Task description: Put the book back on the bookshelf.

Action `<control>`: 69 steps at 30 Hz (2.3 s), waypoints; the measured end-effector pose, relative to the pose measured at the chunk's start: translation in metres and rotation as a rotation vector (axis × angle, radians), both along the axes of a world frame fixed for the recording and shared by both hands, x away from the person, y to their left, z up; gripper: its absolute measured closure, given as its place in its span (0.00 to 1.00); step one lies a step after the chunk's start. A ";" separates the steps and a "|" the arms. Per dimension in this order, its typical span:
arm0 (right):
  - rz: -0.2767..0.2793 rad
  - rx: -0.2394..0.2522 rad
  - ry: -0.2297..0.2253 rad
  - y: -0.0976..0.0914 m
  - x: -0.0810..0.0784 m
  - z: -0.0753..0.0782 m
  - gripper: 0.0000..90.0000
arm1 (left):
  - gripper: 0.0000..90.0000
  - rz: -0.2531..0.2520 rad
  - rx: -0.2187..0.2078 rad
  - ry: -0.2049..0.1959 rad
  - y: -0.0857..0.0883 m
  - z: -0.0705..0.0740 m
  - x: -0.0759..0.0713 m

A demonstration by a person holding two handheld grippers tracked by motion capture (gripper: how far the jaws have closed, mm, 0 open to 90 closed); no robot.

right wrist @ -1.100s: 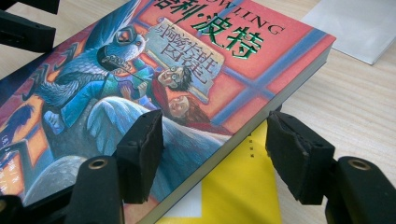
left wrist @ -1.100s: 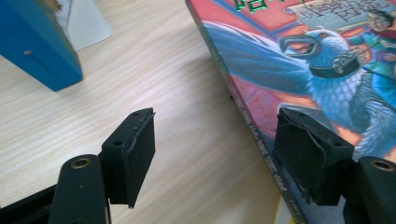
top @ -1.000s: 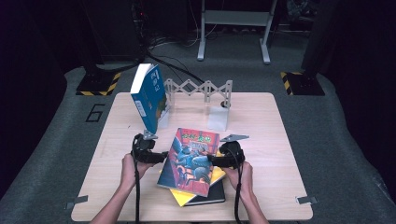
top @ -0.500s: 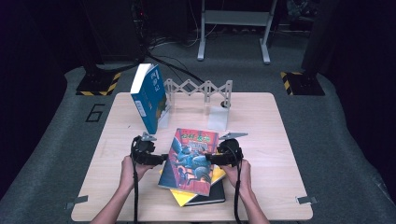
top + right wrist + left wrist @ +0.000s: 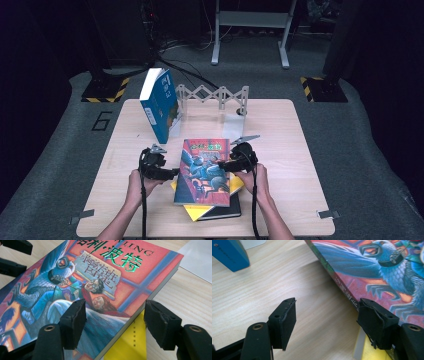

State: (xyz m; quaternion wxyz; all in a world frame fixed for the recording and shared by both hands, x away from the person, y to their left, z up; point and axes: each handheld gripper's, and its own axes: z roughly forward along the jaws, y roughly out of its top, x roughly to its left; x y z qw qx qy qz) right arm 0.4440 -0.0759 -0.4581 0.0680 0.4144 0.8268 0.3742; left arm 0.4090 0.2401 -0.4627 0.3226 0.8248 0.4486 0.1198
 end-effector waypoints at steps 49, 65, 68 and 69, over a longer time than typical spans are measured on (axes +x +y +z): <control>0.030 -0.011 -0.029 0.025 -0.014 0.000 0.43 | 0.00 0.012 -0.255 0.134 -0.017 -0.019 0.046; 0.015 -0.025 -0.036 0.031 -0.016 0.001 0.44 | 0.06 0.011 -0.257 0.107 -0.017 -0.010 0.041; 0.018 -0.024 -0.033 0.032 -0.016 0.001 0.44 | 0.09 0.006 -0.253 0.086 -0.015 -0.004 0.037; 0.023 -0.023 -0.042 0.032 -0.016 0.000 0.44 | 0.10 0.005 -0.253 0.085 -0.014 -0.002 0.037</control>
